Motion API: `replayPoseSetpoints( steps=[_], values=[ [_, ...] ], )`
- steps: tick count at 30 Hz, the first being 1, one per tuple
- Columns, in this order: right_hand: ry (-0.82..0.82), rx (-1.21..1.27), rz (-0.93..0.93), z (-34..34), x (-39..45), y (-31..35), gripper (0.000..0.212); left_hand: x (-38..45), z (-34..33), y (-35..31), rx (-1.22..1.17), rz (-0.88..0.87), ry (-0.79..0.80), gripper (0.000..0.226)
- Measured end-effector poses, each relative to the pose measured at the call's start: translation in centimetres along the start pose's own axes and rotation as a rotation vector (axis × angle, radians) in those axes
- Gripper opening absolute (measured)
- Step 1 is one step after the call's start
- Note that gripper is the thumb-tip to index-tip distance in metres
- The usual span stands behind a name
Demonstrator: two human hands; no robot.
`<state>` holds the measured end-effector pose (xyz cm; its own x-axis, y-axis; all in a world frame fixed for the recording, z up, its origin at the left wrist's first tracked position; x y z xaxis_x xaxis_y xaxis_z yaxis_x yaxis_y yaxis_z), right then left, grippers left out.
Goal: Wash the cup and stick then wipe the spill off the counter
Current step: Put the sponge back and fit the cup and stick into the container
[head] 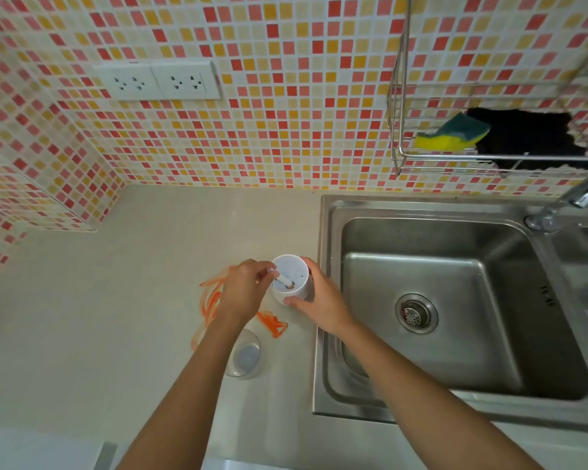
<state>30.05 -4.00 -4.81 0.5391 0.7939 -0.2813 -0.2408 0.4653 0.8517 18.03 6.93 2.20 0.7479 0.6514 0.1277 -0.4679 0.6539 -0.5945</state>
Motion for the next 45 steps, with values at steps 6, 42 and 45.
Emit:
replayPoseSetpoints(
  steps=[6,42,45],
  values=[
    [0.008,-0.011,0.001,0.1,-0.1,0.4,0.077,0.6,-0.3,-0.1,0.001,-0.024,0.029,0.017],
    [0.219,0.418,-0.264,2.4,-6.0,0.7,0.062,-17.5,-3.0,7.1,-0.418,0.325,-0.126,0.078],
    [0.207,0.291,-0.100,1.4,-6.8,3.2,0.072,-17.3,-3.1,7.1,-0.438,0.320,-0.149,0.079]
  ],
)
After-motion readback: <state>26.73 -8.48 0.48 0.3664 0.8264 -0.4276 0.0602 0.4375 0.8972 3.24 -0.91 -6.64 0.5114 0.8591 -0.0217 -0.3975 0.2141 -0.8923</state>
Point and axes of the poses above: each hand's wrist, its own x-axis towards the middle knuckle, its own z-axis out of the back of the hand, y = z × x, the point moved 4 cm from there along x, towards the middle knuckle, and after that the axes turned 11 degrees about -z, right-handed, at the moved point
